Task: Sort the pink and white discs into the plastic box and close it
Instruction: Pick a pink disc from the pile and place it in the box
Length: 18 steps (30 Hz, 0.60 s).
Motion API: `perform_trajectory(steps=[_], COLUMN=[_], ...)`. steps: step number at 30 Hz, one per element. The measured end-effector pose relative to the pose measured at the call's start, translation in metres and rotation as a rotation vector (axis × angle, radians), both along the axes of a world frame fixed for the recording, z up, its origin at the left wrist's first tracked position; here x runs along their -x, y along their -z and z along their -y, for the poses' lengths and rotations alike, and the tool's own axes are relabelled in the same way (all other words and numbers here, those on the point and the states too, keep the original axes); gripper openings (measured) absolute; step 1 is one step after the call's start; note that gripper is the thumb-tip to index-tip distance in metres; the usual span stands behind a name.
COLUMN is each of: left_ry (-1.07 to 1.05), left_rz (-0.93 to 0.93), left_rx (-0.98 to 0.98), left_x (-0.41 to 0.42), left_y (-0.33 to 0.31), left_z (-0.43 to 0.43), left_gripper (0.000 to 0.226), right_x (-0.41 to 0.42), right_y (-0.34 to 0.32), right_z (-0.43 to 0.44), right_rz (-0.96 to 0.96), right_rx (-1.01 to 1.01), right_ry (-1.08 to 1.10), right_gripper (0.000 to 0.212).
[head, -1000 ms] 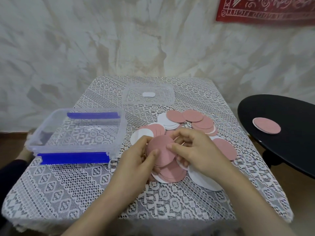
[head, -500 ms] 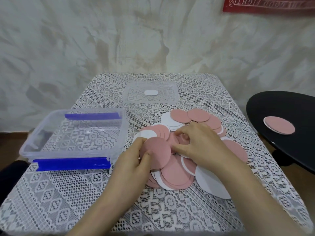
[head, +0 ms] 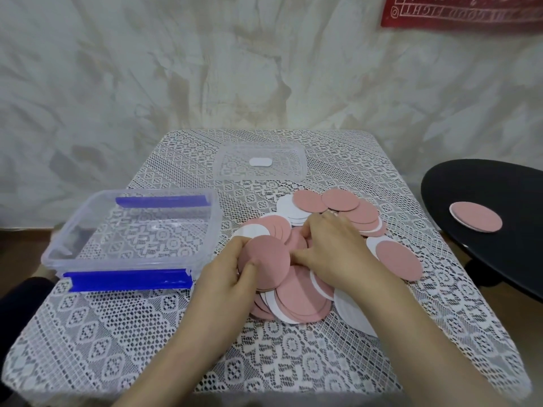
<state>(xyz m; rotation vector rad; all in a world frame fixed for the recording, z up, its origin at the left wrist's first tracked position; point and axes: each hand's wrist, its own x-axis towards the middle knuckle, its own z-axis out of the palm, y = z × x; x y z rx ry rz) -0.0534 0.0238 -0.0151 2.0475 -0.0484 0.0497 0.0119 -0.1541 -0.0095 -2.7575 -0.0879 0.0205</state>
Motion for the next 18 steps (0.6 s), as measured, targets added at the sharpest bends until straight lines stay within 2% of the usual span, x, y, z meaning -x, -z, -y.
perform_trajectory(steps=[2, 5, 10, 13, 15, 18], left_ry=[0.0, 0.001, 0.003, 0.014, 0.02, 0.057], left_rz=[0.0, 0.02, 0.024, 0.017, 0.031, 0.038], left_rx=[-0.009, -0.022, -0.002, 0.035, 0.053, 0.117], left_x=[0.0, -0.001, -0.003, -0.004, -0.004, -0.002], left_y=[0.0, 0.0, 0.002, 0.004, 0.004, 0.002], left_z=[0.0, 0.001, 0.002, 0.003, 0.005, 0.009], left_gripper=[0.019, 0.02, 0.025, 0.03, 0.033, 0.035], right_x=[-0.002, -0.002, 0.002, 0.005, 0.013, 0.029], right_y=[0.001, 0.003, 0.001, -0.005, -0.008, -0.008], right_z=[0.0, 0.004, 0.027, 0.044, 0.05, 0.05], right_rz=[0.015, 0.047, 0.164, 0.158, 0.078, -0.062], right_rx=[-0.037, -0.062, -0.224, -0.528, -0.75, -0.868], right_ry=[-0.001, -0.009, 0.101, 0.141, 0.121, -0.002], right_gripper=[0.032, 0.038, 0.031, 0.026, 0.027, 0.027])
